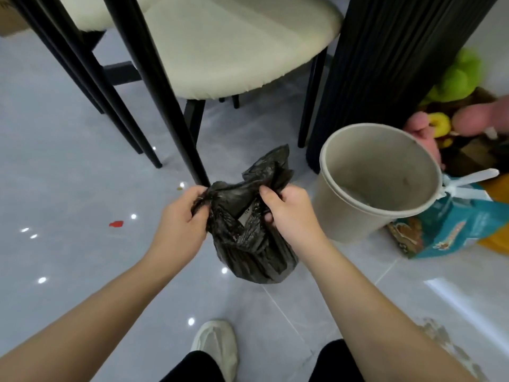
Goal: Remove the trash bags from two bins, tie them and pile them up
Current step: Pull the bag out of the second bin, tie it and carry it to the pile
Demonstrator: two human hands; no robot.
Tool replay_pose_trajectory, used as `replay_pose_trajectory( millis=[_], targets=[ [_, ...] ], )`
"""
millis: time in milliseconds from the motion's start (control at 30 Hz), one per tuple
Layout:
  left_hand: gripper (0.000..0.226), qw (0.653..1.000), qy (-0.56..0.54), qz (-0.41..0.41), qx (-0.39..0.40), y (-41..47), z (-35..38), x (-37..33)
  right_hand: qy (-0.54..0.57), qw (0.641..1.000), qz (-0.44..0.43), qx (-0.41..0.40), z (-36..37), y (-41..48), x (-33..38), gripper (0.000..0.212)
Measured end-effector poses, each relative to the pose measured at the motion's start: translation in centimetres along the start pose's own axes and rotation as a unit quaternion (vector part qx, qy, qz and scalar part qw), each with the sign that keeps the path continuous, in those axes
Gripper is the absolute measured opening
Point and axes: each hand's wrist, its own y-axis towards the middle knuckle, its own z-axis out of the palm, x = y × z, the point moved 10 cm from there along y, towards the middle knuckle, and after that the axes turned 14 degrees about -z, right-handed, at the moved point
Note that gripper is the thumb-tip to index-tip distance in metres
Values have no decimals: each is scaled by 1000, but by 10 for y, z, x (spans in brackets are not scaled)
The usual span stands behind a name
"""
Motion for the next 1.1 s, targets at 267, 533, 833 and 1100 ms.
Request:
replay_pose_trajectory(
  millis=[267,533,833,1100],
  targets=[
    [19,979,92,128,132,-29,29,2,108,992,55,-20,9,-15,-34,24],
    [18,961,252,109,26,-20,39,8,95,994,59,0,17,-20,-28,26],
    [29,992,-69,-46,91,1,10,23,-158,964,-97,191,32,-21,-5,32],
    [39,991,29,-41,124,2,14,24,-222,921,-194,255,45,-29,2,14]
  ],
)
